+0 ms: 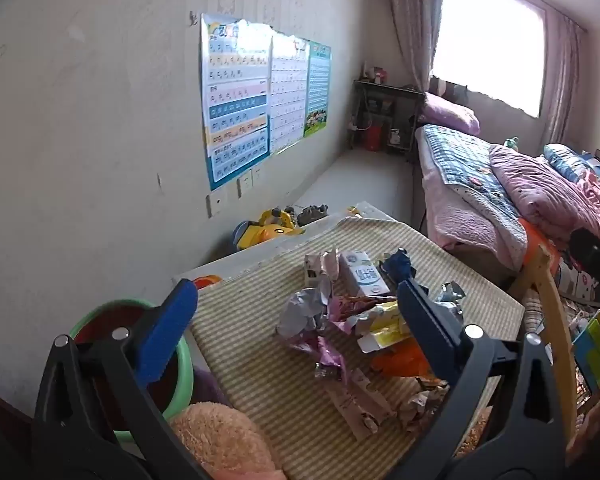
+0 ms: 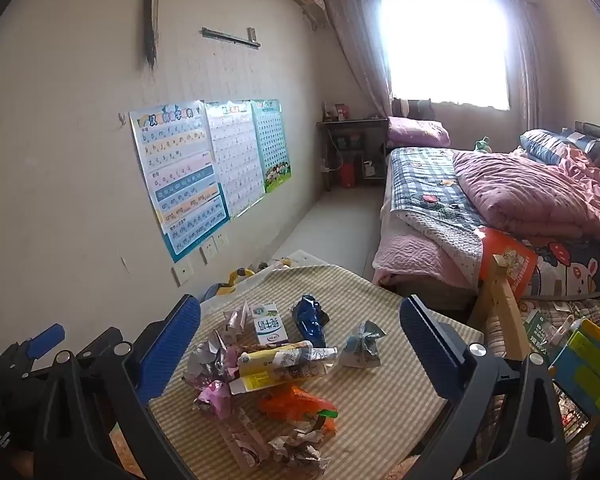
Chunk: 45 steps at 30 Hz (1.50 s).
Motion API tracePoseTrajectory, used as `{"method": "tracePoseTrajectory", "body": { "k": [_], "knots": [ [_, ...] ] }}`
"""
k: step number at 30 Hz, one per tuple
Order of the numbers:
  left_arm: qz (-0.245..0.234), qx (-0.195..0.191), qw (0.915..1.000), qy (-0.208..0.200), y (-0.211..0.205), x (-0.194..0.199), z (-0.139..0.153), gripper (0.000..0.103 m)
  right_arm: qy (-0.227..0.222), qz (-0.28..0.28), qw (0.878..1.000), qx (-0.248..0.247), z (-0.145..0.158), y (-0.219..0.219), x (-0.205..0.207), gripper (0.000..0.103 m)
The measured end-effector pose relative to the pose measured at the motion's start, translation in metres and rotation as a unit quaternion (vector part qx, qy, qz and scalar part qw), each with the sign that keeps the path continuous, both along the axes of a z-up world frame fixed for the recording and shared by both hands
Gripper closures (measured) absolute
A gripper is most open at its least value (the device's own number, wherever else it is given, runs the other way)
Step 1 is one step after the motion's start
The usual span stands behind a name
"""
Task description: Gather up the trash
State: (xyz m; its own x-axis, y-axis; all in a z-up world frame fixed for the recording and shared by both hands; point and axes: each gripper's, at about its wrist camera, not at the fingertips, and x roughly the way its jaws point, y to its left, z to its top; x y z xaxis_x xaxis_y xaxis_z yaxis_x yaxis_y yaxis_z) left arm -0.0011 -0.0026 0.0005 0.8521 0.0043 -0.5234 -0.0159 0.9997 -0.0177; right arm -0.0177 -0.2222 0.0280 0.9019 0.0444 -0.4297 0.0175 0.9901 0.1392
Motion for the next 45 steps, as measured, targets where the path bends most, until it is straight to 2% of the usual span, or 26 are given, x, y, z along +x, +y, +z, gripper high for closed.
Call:
{"method": "tracePoseTrajectory", "body": {
  "k": [2, 6, 8, 13, 45],
  "knots": [
    [0.003, 0.006, 1.0000, -0.007, -0.004, -0.006, -0.003, 0.005, -0.002, -0.003, 1.000, -0.002, 0.000, -0.001, 0.000, 0.007],
    [0.013, -0.009, 0.9997, 0.020, 0.004, 0.002, -0.007, 0.005, 0.009, 0.003, 1.000, -0.004, -0.001, 0.002, 0.007, 0.007],
    [0.011, 0.002, 0.9997, 0.023, -0.002, 0.003, -0.008, 0.005, 0.008, 0.003, 1.000, -0.003, -0.002, 0.002, 0.004, 0.007],
    [0.011, 0.001, 0.9993, 0.035, 0.003, 0.007, -0.014, 0.005, 0.013, 0.003, 1.000, -0.006, -0.006, 0.006, 0.006, 0.007],
    [0.024, 0.007, 0.9986, 0.046, 0.008, 0.011, -0.022, 0.005, 0.028, 0.005, 1.000, -0.004, -0.008, 0.007, 0.011, 0.007]
  ]
}}
